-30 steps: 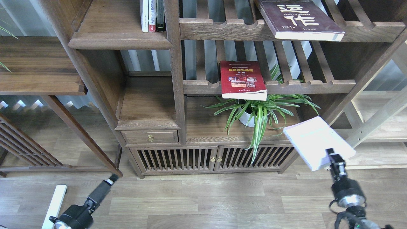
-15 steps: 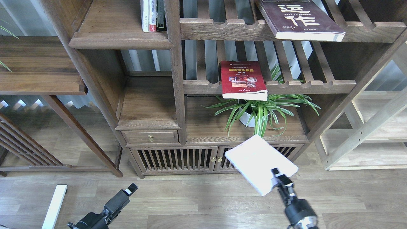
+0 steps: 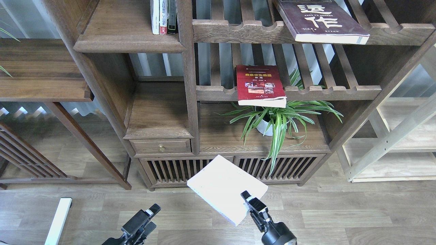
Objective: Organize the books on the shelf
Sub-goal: 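Carry the white book toward the left gripper, lowering it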
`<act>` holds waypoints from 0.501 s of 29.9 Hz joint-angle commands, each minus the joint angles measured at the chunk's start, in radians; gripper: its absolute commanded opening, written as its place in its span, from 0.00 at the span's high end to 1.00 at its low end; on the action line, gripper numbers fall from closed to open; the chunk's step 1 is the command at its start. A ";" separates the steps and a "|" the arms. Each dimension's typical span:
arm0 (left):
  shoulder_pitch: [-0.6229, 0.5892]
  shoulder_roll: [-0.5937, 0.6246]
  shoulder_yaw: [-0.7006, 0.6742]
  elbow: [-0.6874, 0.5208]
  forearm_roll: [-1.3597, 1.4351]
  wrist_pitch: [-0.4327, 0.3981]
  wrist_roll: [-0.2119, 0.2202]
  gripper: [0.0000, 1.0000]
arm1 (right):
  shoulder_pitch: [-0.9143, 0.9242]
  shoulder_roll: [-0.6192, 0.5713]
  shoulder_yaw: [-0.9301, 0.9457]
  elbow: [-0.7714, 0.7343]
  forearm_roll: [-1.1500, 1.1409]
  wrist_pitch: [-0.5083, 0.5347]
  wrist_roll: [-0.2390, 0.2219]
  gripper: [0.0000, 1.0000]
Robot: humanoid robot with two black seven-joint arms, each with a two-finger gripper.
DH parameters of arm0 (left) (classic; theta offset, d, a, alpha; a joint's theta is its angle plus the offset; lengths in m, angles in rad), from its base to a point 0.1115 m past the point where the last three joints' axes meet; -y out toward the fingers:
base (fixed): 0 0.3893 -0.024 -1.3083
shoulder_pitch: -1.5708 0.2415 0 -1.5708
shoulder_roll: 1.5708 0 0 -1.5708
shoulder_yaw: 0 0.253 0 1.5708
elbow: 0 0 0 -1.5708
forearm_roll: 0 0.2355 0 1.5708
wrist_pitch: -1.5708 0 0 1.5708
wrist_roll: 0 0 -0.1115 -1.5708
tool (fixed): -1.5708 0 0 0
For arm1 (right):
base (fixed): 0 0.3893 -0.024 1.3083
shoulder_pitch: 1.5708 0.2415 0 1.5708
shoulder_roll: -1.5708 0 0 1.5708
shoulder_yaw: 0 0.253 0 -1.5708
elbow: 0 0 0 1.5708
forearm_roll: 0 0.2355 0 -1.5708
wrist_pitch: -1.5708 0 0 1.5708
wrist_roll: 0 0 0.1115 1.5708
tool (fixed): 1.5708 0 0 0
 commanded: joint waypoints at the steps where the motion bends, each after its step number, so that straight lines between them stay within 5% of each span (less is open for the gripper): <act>1: -0.007 0.016 0.044 -0.030 -0.018 0.000 0.000 0.02 | -0.011 0.000 -0.049 0.021 -0.001 0.000 0.000 0.96; 15: -0.009 0.016 0.039 -0.052 -0.026 0.000 -0.003 0.03 | -0.011 0.000 -0.181 0.059 -0.006 0.000 -0.001 0.96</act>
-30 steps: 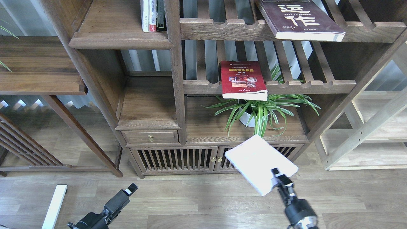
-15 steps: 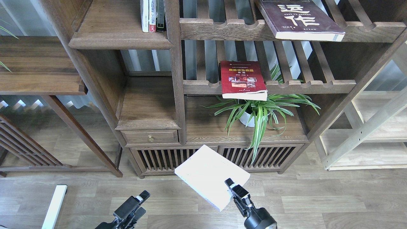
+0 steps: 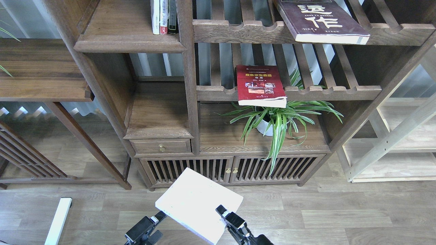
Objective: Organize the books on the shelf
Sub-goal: 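Carry the white book toward the left gripper, lowering it, then grasp the white book's edge with the left gripper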
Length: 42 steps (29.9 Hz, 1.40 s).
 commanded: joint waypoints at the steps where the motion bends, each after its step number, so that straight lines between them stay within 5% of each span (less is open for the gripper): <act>1: -0.001 0.000 -0.003 -0.001 -0.007 0.000 -0.004 0.03 | 0.011 0.000 -0.010 -0.002 -0.002 0.000 0.001 0.96; 12: -0.056 0.029 -0.005 0.000 -0.045 0.000 -0.024 0.06 | 0.069 0.000 -0.036 -0.007 0.001 0.000 0.001 0.96; 25: -0.199 0.064 0.008 0.000 -0.151 0.000 -0.037 0.09 | 0.250 0.000 -0.092 -0.007 0.010 0.000 0.083 0.96; 42: -0.294 0.072 0.064 -0.001 -0.191 0.000 -0.041 0.11 | 0.347 0.000 -0.125 -0.044 0.050 0.000 0.124 0.96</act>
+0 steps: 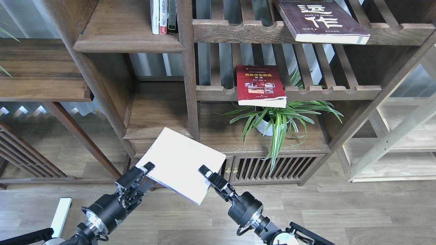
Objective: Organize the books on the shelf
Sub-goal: 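Grasp the white book's edge with the left gripper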
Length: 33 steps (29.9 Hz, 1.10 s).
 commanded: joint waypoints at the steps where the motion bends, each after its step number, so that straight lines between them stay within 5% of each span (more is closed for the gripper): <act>1: -0.002 -0.004 0.002 -0.001 -0.001 0.000 0.000 0.12 | 0.020 0.000 0.000 -0.007 0.016 0.000 0.002 0.96; 20: -0.079 -0.088 0.029 0.022 -0.050 0.000 0.000 0.14 | 0.081 0.000 -0.046 -0.029 0.065 0.000 0.030 0.96; 33: -0.183 -0.097 0.124 0.039 -0.119 0.000 0.000 0.31 | 0.086 0.000 -0.060 -0.027 0.066 0.000 0.030 0.96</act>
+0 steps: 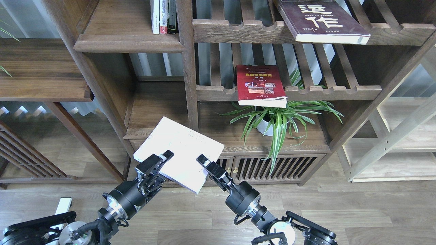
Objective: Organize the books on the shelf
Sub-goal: 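Grasp the white book's edge with the left gripper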
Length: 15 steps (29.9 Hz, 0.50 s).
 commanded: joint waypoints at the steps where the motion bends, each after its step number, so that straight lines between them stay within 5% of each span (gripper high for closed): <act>1: -0.029 -0.012 0.032 0.015 -0.022 0.000 0.000 0.36 | 0.004 0.000 0.000 0.000 0.000 0.000 0.000 0.96; 6: -0.041 -0.021 0.048 0.038 -0.045 0.000 -0.001 0.57 | 0.005 0.000 0.000 0.000 0.000 0.000 0.001 0.96; 15: -0.047 -0.021 0.049 0.040 -0.045 0.000 -0.021 0.71 | 0.005 0.000 0.000 0.000 0.000 0.000 0.001 0.96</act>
